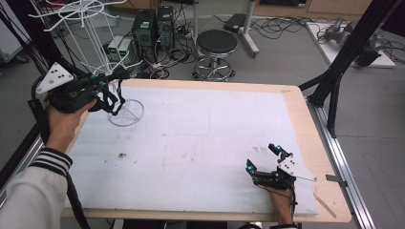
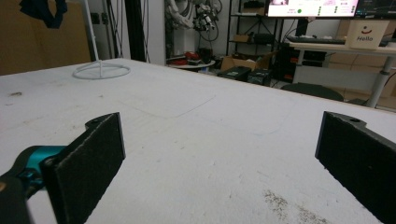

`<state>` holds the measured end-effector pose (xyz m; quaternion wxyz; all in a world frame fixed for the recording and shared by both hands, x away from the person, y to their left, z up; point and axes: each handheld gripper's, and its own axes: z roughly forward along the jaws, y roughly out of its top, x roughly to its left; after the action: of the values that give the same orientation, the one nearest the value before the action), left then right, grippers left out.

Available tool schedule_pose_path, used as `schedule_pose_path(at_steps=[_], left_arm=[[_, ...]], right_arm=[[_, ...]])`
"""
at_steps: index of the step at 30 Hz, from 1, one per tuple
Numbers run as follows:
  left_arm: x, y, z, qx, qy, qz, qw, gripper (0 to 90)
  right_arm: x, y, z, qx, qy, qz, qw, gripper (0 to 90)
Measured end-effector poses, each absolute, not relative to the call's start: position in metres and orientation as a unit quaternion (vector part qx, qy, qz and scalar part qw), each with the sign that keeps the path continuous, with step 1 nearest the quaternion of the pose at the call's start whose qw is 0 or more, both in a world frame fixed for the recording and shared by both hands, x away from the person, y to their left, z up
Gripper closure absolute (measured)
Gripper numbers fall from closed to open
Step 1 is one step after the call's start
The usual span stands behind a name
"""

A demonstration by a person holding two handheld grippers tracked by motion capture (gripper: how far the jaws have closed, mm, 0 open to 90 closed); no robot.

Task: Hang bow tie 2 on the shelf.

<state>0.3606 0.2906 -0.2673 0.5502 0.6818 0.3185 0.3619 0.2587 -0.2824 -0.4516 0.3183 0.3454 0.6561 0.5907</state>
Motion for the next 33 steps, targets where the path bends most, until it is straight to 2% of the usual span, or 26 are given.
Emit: schedule_pose_path(at_steps=[14,30,31,33], left_arm=[[0.367,0.291,-0.273,0.683,0.315,0.368,0.547,80.7],[0.366,0.287,-0.282,0.697,0.323,0.392,0.507,78.3],[0.366,0.286,-0.282,0.698,0.326,0.393,0.502,77.0],[0.366,0.284,-0.283,0.697,0.342,0.396,0.491,64.0]], right_arm=[[0.256,-0.282,-0.452,0.347,0.650,0.595,0.322,0.7],[0.256,-0.282,-0.452,0.344,0.650,0.593,0.328,0.7],[0.256,-0.281,-0.452,0.345,0.651,0.592,0.326,0.7],[0.256,-0.281,-0.452,0.346,0.651,0.592,0.326,0.7]])
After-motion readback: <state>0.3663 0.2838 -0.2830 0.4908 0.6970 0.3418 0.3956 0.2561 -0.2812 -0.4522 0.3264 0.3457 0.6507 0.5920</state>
